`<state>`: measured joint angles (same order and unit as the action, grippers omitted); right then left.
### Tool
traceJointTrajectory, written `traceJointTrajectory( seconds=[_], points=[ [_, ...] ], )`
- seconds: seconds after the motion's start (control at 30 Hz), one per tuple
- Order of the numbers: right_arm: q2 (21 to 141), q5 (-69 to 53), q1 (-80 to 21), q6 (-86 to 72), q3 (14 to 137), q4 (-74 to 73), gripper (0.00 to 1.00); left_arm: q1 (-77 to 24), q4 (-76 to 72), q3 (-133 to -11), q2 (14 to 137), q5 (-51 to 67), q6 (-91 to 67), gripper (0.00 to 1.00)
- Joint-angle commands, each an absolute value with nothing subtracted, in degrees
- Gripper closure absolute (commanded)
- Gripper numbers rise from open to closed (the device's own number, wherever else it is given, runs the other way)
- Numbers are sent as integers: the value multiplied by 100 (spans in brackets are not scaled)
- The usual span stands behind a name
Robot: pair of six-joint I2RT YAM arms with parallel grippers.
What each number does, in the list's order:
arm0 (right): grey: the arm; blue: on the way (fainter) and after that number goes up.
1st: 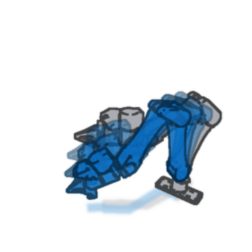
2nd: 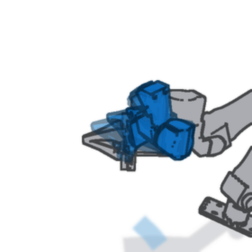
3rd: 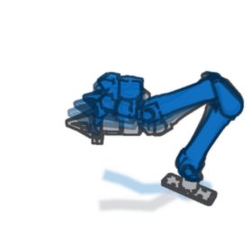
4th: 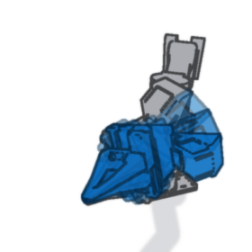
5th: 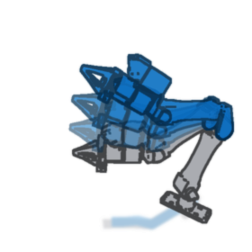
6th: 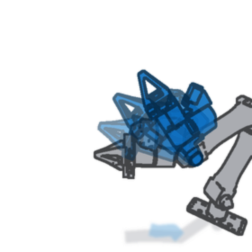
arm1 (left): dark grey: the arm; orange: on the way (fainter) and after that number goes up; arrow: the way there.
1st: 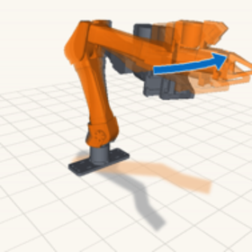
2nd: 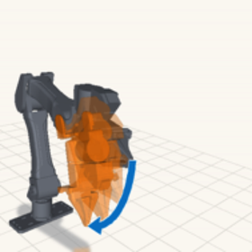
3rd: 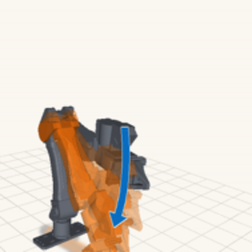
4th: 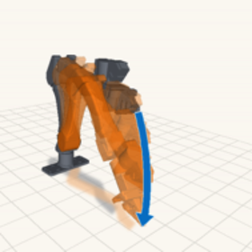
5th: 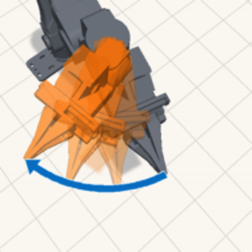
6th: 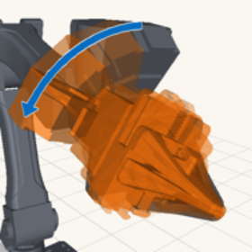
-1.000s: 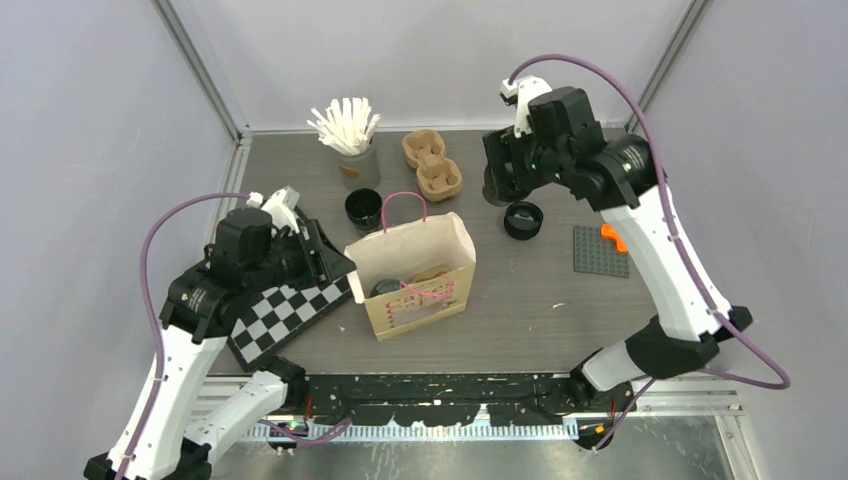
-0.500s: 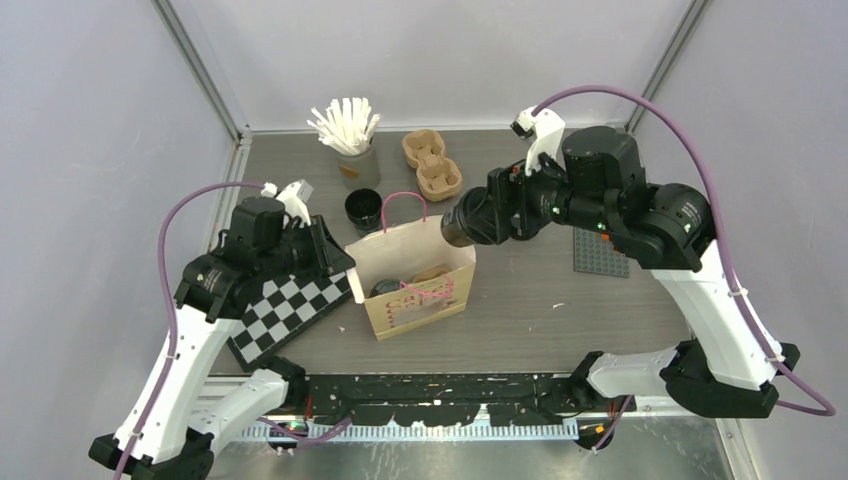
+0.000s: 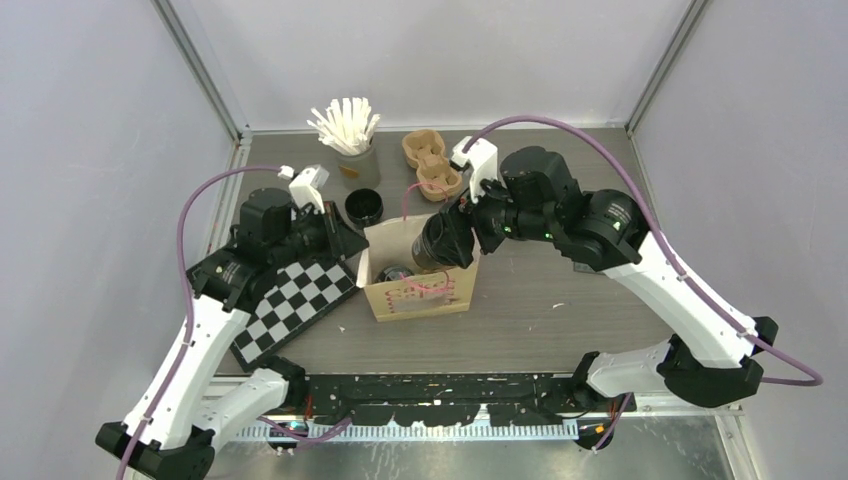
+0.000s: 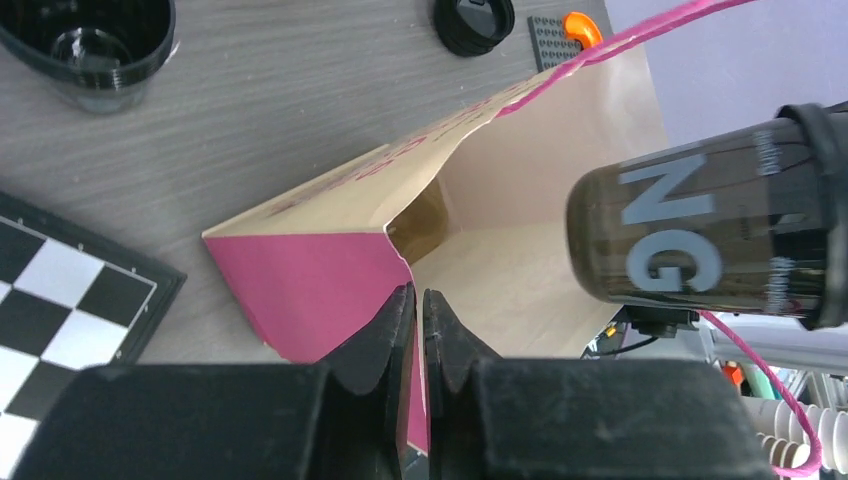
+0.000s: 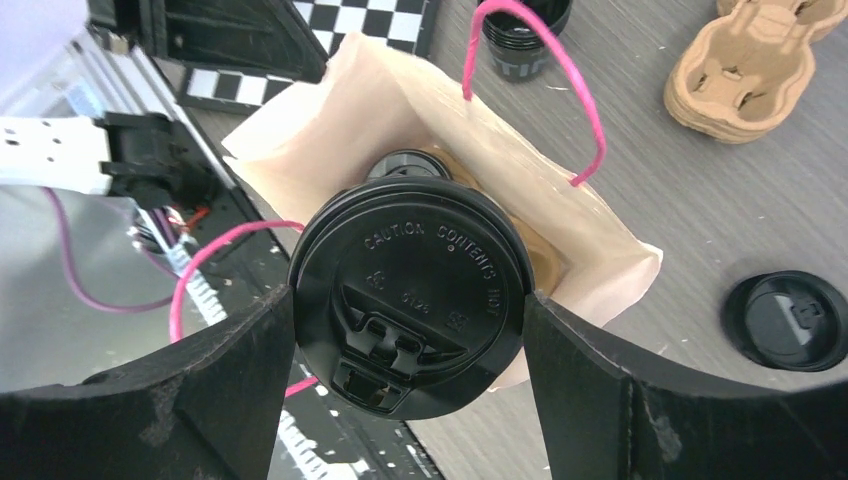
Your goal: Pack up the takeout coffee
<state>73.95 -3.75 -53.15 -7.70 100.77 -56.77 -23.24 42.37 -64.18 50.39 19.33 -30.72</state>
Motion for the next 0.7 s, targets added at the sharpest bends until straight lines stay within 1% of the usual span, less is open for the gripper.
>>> traceJointTrajectory(
  seconds=[0.0,0.07,0.2,0.3,0.37,0.57,0.67],
  points=[
    [7431,-207,-5338,91,9924,-5440,23,-2329,3300,-6425,5251,2197,-2751,90],
    [7408,-118,-5371,402,9793,-5562,23,-2330,3207,-6532,5391,2206,-2779,84],
    [7358,-18,-5471,902,9674,-5765,23,-2329,3673,-6965,5633,2158,-2819,62],
    [7331,-18,-5570,1062,9651,-5779,23,-2329,4331,-7338,5640,2000,-2846,54],
    [7322,127,-5683,1104,9636,-5784,23,-2329,4658,-7504,5581,2030,-2838,51],
    [7194,587,-6234,1129,9303,-5772,23,-2330,5451,-7638,5399,2019,-3052,51],
    [7057,840,-6508,1170,9160,-5710,23,-2329,5556,-7492,5237,2025,-3194,51]
  ],
)
